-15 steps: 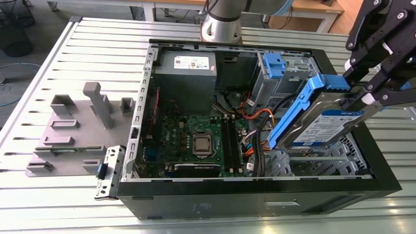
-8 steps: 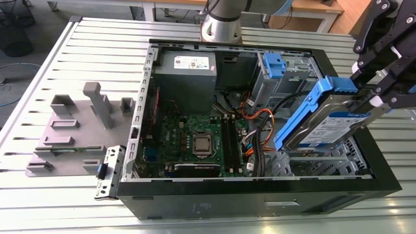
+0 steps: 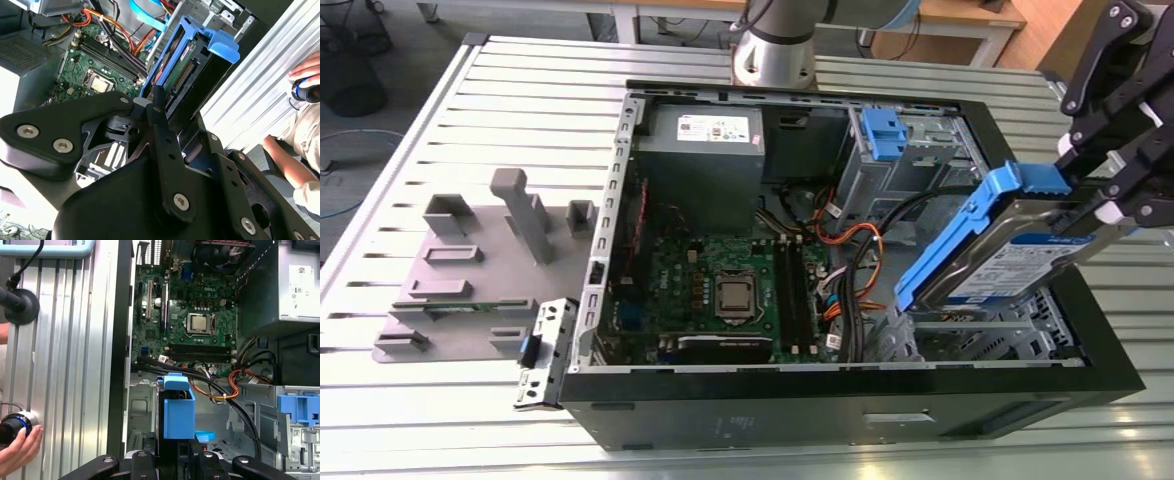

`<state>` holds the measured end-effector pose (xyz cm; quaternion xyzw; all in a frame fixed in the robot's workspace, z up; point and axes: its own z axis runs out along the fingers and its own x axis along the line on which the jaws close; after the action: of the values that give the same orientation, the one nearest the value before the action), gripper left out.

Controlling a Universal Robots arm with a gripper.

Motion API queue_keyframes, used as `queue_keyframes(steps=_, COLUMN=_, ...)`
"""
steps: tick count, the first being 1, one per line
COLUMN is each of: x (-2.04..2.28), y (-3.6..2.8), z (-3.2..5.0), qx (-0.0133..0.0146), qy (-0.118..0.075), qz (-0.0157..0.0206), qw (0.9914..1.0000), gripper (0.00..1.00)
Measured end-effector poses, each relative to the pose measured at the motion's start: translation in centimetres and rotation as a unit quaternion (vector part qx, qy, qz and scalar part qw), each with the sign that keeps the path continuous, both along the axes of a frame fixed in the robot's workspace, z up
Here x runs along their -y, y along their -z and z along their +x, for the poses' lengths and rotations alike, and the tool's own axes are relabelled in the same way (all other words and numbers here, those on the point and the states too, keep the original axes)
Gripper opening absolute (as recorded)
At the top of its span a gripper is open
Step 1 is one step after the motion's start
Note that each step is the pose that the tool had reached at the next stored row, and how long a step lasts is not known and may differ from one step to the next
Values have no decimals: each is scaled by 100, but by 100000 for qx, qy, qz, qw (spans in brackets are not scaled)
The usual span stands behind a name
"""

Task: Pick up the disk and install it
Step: 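Insert the disk into the insertion slot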

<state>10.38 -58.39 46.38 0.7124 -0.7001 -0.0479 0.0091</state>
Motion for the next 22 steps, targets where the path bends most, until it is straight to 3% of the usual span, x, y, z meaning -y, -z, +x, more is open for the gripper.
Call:
queue_keyframes(steps=7, x=2, y=26, z=89, qx=0, qy=-4, qz=1, qw=100000, gripper=35)
queue_keyframes(steps=10, x=6, y=42, z=94, qx=58, qy=1, qz=7, qw=100000, gripper=35)
queue_keyframes(steps=12, x=8, y=55, z=95, qx=307, qy=-1, qz=12, qw=100000, gripper=35)
queue_keyframes(steps=22, x=8, y=61, z=125, qx=330, qy=-4, qz=17, qw=99999, gripper=35)
